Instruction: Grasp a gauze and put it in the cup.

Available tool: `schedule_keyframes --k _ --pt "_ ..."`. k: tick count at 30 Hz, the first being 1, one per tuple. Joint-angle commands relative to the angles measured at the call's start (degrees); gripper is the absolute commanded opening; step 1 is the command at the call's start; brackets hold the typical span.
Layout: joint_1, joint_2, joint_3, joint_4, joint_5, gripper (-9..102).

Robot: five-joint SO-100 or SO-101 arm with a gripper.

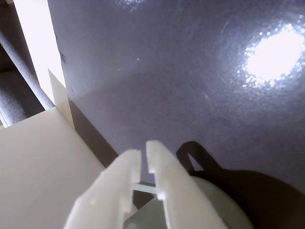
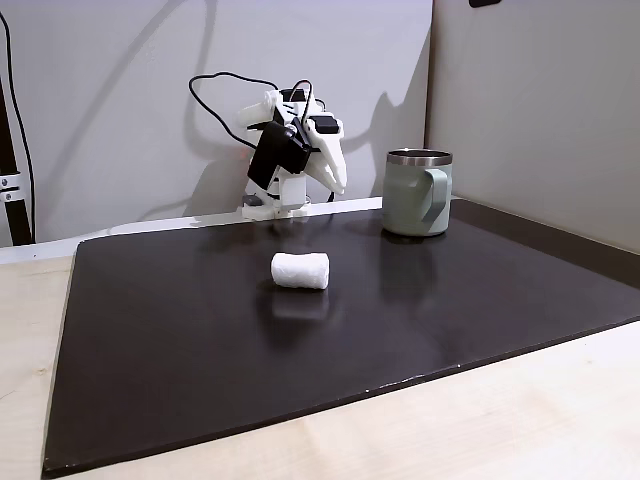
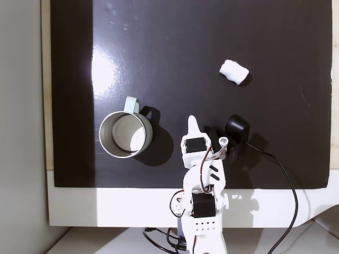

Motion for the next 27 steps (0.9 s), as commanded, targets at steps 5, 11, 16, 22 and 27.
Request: schedule_keyframes --k 5,11,16,22,27 --pt "-5.27 0.53 -0.35 -1.76 0.53 0" --pt "-5.27 0.53 -0.35 -1.76 0.53 0" --pt "-4.92 0.53 -0.35 -1.85 0.7 0" --pt "-0.53 0.53 -1.23 -0.18 2.81 0" --pt "1.32 0.09 -6.94 3.43 2.9 0"
